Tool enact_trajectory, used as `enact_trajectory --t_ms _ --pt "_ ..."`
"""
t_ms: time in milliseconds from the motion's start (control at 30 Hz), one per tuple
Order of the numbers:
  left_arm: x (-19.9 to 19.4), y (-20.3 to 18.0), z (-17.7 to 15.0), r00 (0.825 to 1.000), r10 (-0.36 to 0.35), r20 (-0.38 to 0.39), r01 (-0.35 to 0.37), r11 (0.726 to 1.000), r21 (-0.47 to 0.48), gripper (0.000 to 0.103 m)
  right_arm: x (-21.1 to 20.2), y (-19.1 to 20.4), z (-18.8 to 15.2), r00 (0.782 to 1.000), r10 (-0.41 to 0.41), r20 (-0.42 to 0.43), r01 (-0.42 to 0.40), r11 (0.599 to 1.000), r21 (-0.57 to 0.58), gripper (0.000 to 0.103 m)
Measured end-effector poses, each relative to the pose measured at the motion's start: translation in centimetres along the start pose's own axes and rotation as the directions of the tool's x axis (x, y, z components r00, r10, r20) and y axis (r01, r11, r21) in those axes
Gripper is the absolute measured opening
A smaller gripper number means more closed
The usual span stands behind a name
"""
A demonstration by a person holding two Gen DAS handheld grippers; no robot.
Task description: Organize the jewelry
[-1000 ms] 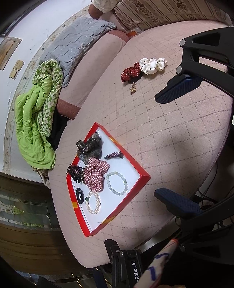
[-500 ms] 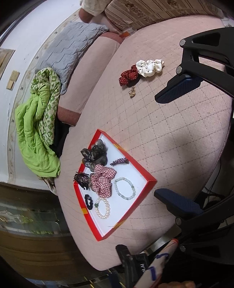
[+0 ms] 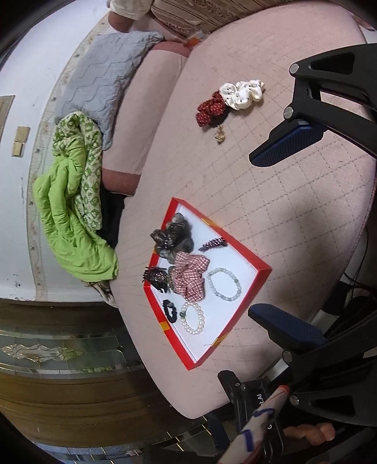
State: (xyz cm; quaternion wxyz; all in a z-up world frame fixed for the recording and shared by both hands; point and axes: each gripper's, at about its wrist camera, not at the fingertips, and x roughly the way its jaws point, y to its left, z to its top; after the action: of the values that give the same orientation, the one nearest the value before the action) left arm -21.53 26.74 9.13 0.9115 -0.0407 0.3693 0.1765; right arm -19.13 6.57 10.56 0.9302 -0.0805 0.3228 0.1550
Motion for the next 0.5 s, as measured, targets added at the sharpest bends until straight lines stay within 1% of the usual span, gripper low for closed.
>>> enact_trajectory --t_ms 500 --pt "0.32 -0.01 -0.21 1.000 0.008 -0.006 -0.008 1.000 0.001 0.102 0.22 -0.03 -0.24 1.000 -0.003 -0.020 0.003 1.000 -0.007 0.097"
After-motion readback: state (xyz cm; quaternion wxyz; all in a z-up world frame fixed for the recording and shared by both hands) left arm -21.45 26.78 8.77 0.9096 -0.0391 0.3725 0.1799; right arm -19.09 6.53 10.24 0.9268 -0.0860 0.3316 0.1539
